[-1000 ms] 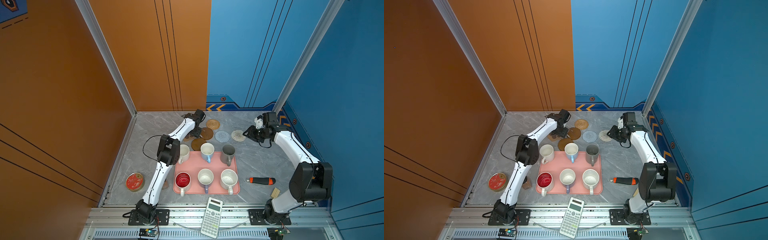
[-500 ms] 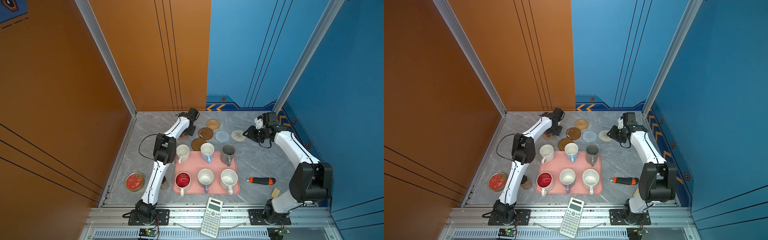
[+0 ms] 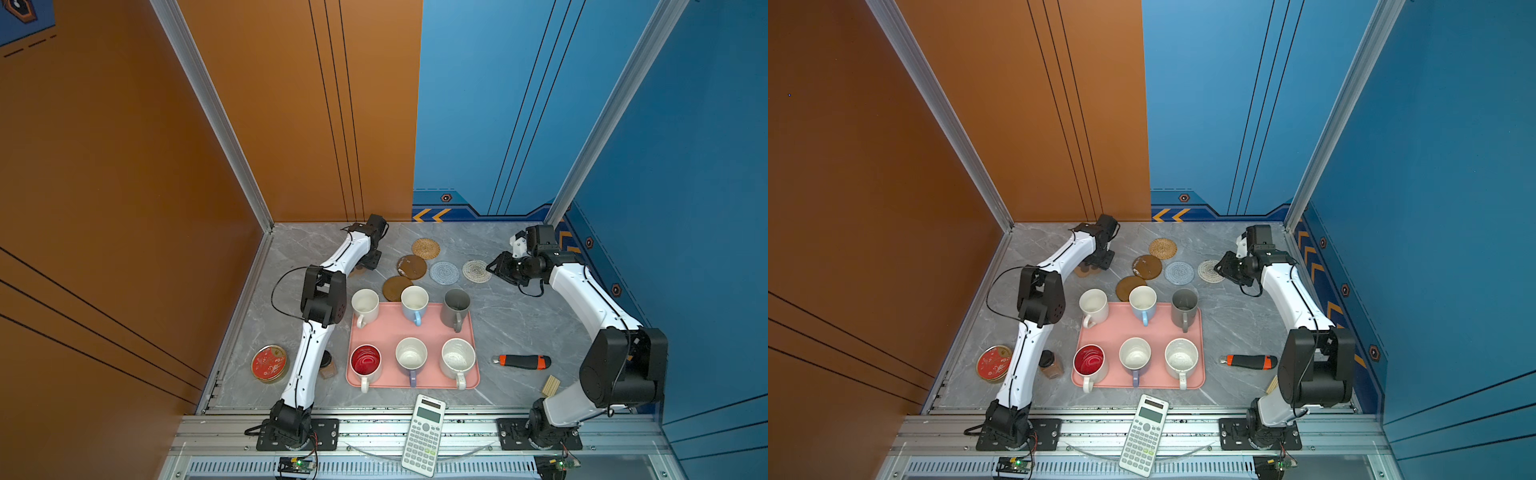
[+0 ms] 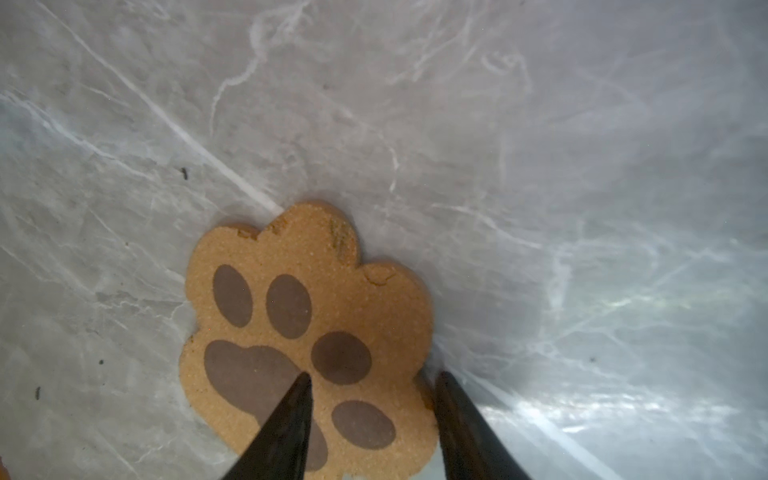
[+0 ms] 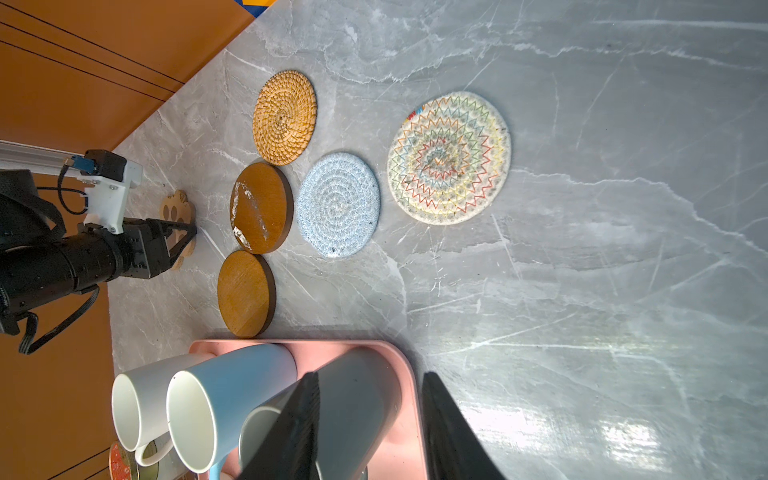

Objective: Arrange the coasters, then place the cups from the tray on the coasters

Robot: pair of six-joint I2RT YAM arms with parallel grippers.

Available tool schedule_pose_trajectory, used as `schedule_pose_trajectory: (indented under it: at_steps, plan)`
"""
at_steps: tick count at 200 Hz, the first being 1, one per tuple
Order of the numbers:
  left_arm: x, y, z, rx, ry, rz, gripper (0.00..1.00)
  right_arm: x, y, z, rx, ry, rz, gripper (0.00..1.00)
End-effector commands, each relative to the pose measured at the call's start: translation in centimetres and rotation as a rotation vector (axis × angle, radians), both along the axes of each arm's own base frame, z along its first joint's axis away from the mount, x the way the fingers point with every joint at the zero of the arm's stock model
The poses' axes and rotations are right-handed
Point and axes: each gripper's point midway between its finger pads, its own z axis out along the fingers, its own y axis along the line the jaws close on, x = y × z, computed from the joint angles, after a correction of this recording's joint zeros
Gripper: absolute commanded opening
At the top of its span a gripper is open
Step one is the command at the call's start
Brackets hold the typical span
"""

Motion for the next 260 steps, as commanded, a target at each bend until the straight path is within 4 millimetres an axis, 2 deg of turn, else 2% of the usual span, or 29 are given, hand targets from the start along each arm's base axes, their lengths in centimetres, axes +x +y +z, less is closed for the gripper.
schedule_pose_trajectory:
  at_steps: [1, 41, 70, 116, 142, 167, 188, 218, 260]
  plan:
    - [-1.5, 2.0, -1.1, 0.067, 0.074, -0.001, 0.50, -0.9, -0.2, 0.5, 0.007, 0.001, -0.019, 0.39]
    - [-1.3, 3.4, -1.2, 0.087, 0.076, 0.014, 0.50, -1.0, -0.2, 0.6, 0.009, 0.001, -0.024, 0.40]
    - [-0.8, 4.1, -0.4, 0.081, 0.055, 0.032, 0.51, -0.9, 0.0, 0.6, 0.015, -0.001, -0.024, 0.39]
    - [0.1, 2.3, 3.2, 0.023, -0.018, 0.002, 0.59, -1.0, 0.4, 0.8, 0.018, -0.007, -0.016, 0.39]
    - [-0.1, 0.3, 5.8, -0.022, -0.059, -0.032, 0.66, -1.0, 0.5, 0.9, 0.019, -0.012, -0.013, 0.40]
    - [-1.3, -2.9, 7.4, -0.115, -0.059, -0.093, 0.70, -1.1, 0.5, 0.8, 0.020, -0.011, -0.013, 0.39]
    - [-2.9, -6.1, 7.6, -0.191, -0.029, -0.156, 0.76, -1.2, 0.6, 0.5, 0.026, -0.012, -0.015, 0.40]
    - [-4.8, -9.7, 7.4, -0.246, 0.018, -0.231, 0.81, -1.2, 0.8, 0.1, 0.038, -0.009, -0.012, 0.40]
    - [-7.0, -12.8, 6.1, -0.270, 0.087, -0.303, 0.85, -1.4, 0.8, -0.2, 0.035, -0.001, -0.008, 0.40]
